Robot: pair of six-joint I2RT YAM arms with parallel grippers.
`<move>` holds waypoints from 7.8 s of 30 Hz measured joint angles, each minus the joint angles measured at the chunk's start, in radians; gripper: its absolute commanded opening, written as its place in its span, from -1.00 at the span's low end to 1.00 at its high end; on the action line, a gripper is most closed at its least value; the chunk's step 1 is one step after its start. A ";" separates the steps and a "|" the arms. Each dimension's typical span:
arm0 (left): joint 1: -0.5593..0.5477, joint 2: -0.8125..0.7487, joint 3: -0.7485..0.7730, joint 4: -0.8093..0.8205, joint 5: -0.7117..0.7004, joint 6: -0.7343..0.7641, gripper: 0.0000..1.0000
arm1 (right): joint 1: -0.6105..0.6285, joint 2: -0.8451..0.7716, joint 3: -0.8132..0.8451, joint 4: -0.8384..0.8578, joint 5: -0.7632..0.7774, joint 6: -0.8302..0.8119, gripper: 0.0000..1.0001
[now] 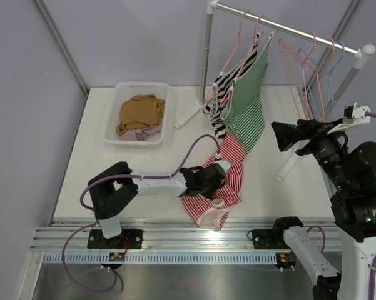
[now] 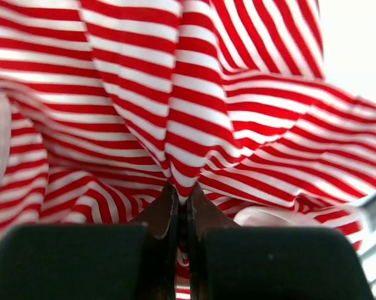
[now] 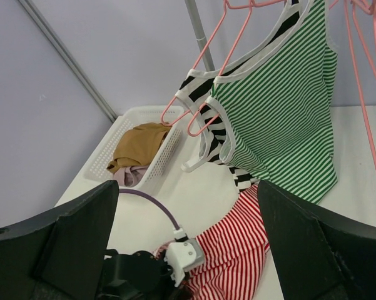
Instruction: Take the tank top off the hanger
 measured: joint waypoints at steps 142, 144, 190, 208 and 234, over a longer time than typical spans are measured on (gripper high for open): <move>0.682 -1.030 -0.080 -0.451 0.059 0.171 0.98 | 0.243 0.799 0.536 0.076 0.623 0.209 -1.00; 0.682 -1.036 -0.069 -0.451 0.068 0.150 0.98 | 0.243 0.737 0.486 0.072 0.584 0.221 -1.00; 0.174 -0.438 0.478 0.071 -0.034 0.367 -0.27 | 0.243 0.088 0.139 -0.192 -0.384 0.211 -1.00; 0.266 -0.507 0.342 -0.003 -0.196 0.319 -1.00 | 0.243 0.035 -0.068 -0.250 -0.344 0.028 -1.00; 0.292 -0.676 0.079 0.155 0.603 0.159 -1.00 | 0.243 -0.099 -0.464 0.600 -0.340 0.188 -1.00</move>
